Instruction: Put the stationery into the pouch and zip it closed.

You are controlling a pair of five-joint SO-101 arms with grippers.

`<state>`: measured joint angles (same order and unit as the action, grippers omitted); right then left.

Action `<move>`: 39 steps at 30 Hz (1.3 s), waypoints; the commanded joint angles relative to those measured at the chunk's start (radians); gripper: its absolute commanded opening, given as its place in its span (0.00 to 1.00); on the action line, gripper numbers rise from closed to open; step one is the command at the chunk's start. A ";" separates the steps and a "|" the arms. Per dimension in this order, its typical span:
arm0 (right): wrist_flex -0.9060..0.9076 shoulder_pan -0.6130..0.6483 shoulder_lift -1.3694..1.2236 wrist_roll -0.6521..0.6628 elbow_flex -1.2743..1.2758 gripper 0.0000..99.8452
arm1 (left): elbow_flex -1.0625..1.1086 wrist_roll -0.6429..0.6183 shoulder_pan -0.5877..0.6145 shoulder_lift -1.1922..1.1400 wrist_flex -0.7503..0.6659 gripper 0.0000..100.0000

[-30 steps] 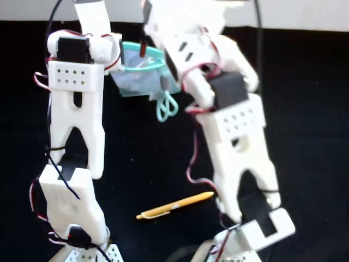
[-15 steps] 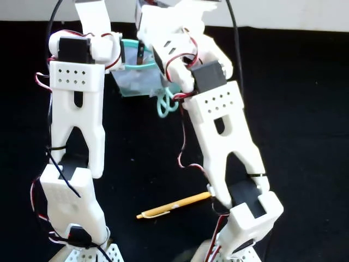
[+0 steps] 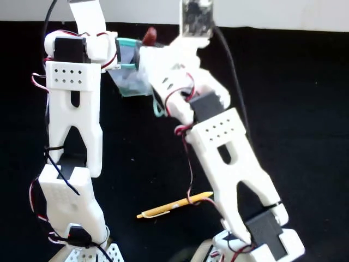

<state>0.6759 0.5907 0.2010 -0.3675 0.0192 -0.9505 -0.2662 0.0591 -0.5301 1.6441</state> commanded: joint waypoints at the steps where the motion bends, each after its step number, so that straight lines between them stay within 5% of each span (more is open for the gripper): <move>1: -0.018 0.027 0.061 0.078 0.028 0.05 | 0.024 -0.012 0.013 -0.035 -0.006 0.01; 8: -0.016 0.013 0.087 0.117 0.025 0.30 | 0.024 -0.012 0.013 -0.035 -0.006 0.01; 18: -0.016 -0.156 0.114 0.104 -0.071 0.31 | 0.022 -0.012 0.016 -0.035 -0.006 0.01; 26: 0.151 -0.271 0.114 -0.048 -0.070 0.31 | 0.021 -0.012 0.008 -0.028 -0.040 0.01; 39: 0.530 -0.384 0.113 0.106 -0.053 0.31 | -0.305 -0.098 -0.074 -0.025 0.054 0.01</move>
<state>1.1699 0.2363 0.2716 -0.2862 -0.0084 -1.1792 -0.3475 0.0192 -0.5547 1.6686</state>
